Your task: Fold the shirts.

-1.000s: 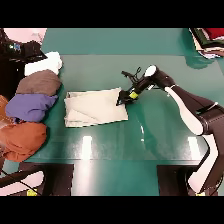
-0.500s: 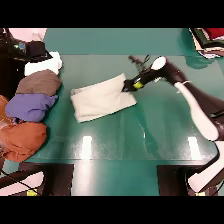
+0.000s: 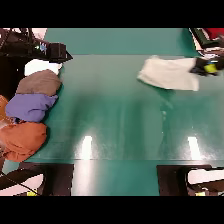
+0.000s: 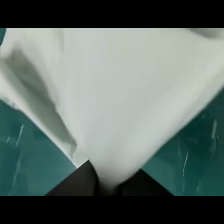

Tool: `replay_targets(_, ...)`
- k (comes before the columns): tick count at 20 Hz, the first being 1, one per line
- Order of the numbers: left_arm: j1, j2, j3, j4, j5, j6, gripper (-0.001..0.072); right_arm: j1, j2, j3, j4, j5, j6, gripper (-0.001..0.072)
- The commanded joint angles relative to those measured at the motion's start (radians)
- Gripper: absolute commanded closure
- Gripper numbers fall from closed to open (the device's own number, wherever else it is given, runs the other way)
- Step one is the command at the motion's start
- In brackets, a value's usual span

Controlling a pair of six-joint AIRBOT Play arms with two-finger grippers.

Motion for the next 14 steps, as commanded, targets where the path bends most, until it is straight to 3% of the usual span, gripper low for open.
replay_targets(1,-0.013,0.000,0.000,-0.001,0.007,-0.014,0.0683,-0.256,0.033,0.000,-0.028,0.060,0.043,0.0692)
replay_targets(5,-0.013,0.000,0.000,-0.001,0.014,-0.032,0.0684,-0.466,0.040,0.000,-0.072,0.134,0.096,0.0693)
replay_targets(10,-0.013,0.000,0.000,-0.001,0.023,-0.032,0.0683,-0.539,0.040,0.000,-0.238,0.229,0.110,0.0691)
replay_targets(11,-0.013,0.000,0.000,-0.001,0.023,-0.032,0.0684,-0.539,0.040,0.000,-0.237,0.233,0.110,0.0645)
replay_targets(13,-0.013,0.000,0.000,-0.001,0.021,-0.032,0.0683,-0.535,0.040,0.000,-0.237,0.263,0.109,0.0313)
replay_targets(14,-0.013,0.000,0.000,-0.001,0.021,-0.032,0.0683,-0.532,0.040,0.002,-0.239,0.285,0.108,0.0189)
